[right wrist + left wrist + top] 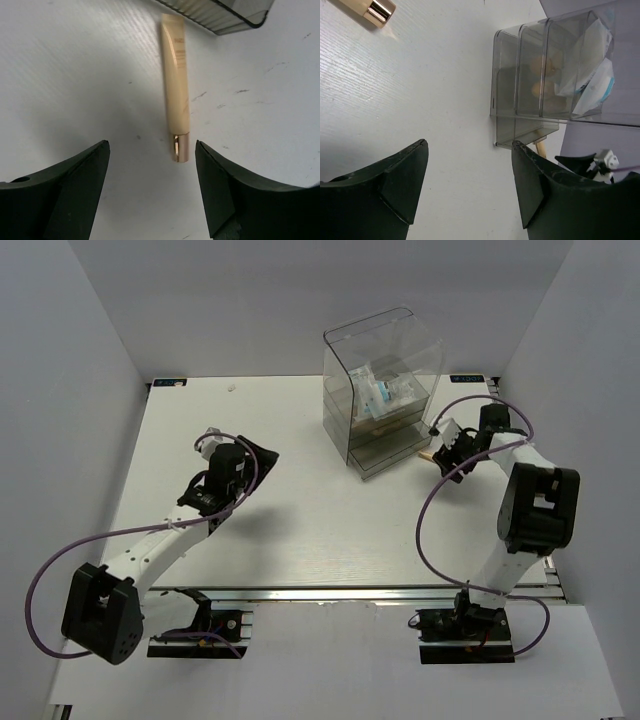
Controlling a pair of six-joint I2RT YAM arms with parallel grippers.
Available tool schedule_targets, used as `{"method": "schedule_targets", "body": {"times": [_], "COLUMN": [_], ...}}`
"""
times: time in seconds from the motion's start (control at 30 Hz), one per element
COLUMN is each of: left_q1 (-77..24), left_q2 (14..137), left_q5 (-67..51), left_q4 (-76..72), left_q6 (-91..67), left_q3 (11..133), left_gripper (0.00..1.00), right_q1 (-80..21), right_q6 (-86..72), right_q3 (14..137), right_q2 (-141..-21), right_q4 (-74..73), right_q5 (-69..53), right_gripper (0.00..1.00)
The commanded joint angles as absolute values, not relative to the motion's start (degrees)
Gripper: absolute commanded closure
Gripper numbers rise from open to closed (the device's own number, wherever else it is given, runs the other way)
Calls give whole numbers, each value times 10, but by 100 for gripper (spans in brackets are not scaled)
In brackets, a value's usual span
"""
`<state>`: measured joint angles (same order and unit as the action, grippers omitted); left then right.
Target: Organize the makeup
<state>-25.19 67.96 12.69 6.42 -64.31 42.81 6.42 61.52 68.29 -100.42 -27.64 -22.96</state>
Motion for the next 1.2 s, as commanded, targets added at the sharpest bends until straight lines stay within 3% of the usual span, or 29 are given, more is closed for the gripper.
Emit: {"method": "schedule_targets", "body": {"times": [0.0, 0.37, 0.7, 0.87, 0.97, 1.0, 1.17], "left_q1": [-248, -248, -245, -241, -238, -236, -227], "left_q2": [635, 569, 591, 596, 595, 595, 598], "left_q5": [118, 150, 144, 146, 146, 146, 140], "left_q4": [53, 66, 53, 56, 53, 52, 50], "left_q6": [-651, -679, -679, -675, -680, -680, -681], "left_q3": [405, 346, 352, 359, 355, 354, 357], "left_gripper": [23, 23, 23, 23, 23, 23, 23], "right_q1": [69, 70, 70, 74, 76, 79, 105], "right_q6": [647, 635, 651, 649, 655, 656, 688], "right_q3": [750, 838, 801, 779, 766, 763, 717], "right_q2": [-1034, -1146, -1154, -1150, -1150, -1147, -1092], "right_q4": [-272, -318, -334, -337, -355, -360, -377], "right_q5": [-214, -235, -231, -227, -221, -220, -228], "right_gripper": [26, 29, 35, 49, 66, 76, 94]}}
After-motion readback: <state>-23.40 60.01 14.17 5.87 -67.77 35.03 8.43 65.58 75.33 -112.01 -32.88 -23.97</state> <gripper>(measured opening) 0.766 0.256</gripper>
